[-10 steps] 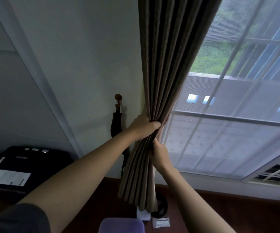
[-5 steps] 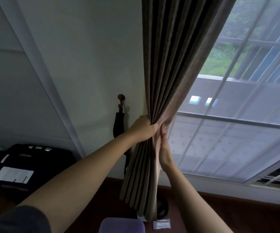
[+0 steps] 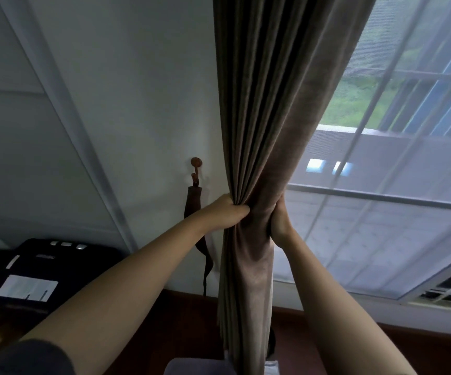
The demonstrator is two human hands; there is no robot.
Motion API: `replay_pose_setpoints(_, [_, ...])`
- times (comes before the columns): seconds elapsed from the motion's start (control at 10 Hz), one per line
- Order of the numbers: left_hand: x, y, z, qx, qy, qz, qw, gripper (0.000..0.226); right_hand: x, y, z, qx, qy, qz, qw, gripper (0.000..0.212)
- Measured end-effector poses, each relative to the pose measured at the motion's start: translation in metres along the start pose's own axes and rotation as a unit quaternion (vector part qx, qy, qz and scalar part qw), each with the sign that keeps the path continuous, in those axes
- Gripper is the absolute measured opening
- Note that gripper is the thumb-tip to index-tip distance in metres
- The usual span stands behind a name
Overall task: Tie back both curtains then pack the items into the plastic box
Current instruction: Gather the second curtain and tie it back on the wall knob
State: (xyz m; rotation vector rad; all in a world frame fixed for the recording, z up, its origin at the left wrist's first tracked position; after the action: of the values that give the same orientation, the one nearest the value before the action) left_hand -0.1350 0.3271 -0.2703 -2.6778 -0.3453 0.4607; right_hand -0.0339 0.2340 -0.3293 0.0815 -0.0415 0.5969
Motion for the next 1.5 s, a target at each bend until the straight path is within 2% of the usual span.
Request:
replay_pose_setpoints(0.1, [-0.001,0.003,-0.002,0.007,-0.001,0.004,1.000,0.037,-0.005,-0.002,0.005,-0.005,-0.007,0.008,1.000,0.078])
replay_pose_setpoints(0.2, [-0.002,0.006,-0.001,0.017,0.017,-0.023,0.999,0.017,-0.010,-0.006,0.004,0.027,0.007,-0.003,1.000,0.064])
replay_pose_setpoints(0.3, [0.000,0.006,-0.003,0.073,0.052,-0.065,0.994,0.019,-0.012,-0.007,0.005,0.022,0.003,0.012,1.000,0.064])
replay_pose_setpoints(0.4, [0.005,-0.001,-0.007,0.169,0.076,-0.104,0.977,0.013,-0.017,-0.003,0.006,0.043,0.011,0.025,0.999,0.046])
replay_pose_setpoints(0.5, [0.003,-0.008,-0.012,0.143,0.050,-0.097,0.984,0.009,-0.021,0.001,0.007,0.045,-0.001,0.010,0.999,0.036])
replay_pose_setpoints(0.6, [0.000,-0.018,-0.020,0.069,0.004,-0.079,0.994,0.021,-0.030,0.006,-0.007,-0.014,0.025,0.044,0.999,0.031])
replay_pose_setpoints(0.7, [-0.002,-0.018,-0.025,0.047,-0.005,-0.086,0.995,0.015,-0.038,0.008,-0.020,-0.050,0.035,0.051,0.997,0.029])
replay_pose_setpoints(0.8, [0.002,-0.010,-0.030,0.054,-0.001,-0.052,0.997,0.010,-0.043,0.016,-0.016,0.007,0.080,0.038,0.996,0.024])
replay_pose_setpoints(0.9, [0.005,-0.006,-0.033,0.066,-0.005,-0.015,0.998,0.011,-0.052,0.023,-0.011,0.007,0.108,0.067,0.992,0.022])
replay_pose_setpoints(1.0, [0.005,-0.005,-0.040,0.093,-0.018,0.038,0.995,0.014,-0.052,0.024,0.002,-0.015,0.092,0.078,0.993,0.020])
replay_pose_setpoints(1.1, [0.006,-0.003,-0.043,0.099,-0.019,0.066,0.993,0.005,-0.053,0.026,0.002,0.048,0.026,-0.018,0.998,0.024])
replay_pose_setpoints(1.2, [0.012,0.002,-0.044,0.145,-0.007,0.080,0.986,0.040,-0.012,0.035,-0.006,0.433,-0.092,-0.540,0.716,0.065])
replay_pose_setpoints(1.3, [0.015,0.007,-0.045,0.172,0.002,0.050,0.984,0.052,-0.008,0.044,-0.001,0.411,-0.105,-0.735,0.528,0.065])
replay_pose_setpoints(1.4, [0.017,0.010,-0.041,0.138,0.002,-0.016,0.990,0.033,-0.041,0.040,0.027,0.144,0.052,-0.290,0.945,0.032])
replay_pose_setpoints(1.5, [0.014,0.004,-0.033,0.113,0.014,-0.052,0.992,0.021,-0.050,0.036,0.005,-0.045,0.164,0.084,0.982,0.033])
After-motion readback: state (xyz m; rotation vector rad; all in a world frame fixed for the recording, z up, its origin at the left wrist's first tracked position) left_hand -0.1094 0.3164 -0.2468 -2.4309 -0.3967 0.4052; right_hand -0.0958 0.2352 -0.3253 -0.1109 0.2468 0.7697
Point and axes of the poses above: each hand's wrist, its own x-axis towards the middle knuckle, its own y-axis out of the palm, z = x × y, the point moved 1 cm from there along x, towards the middle knuckle, and after that the axes turned 2 degrees about -y, right-handed, at the moved point
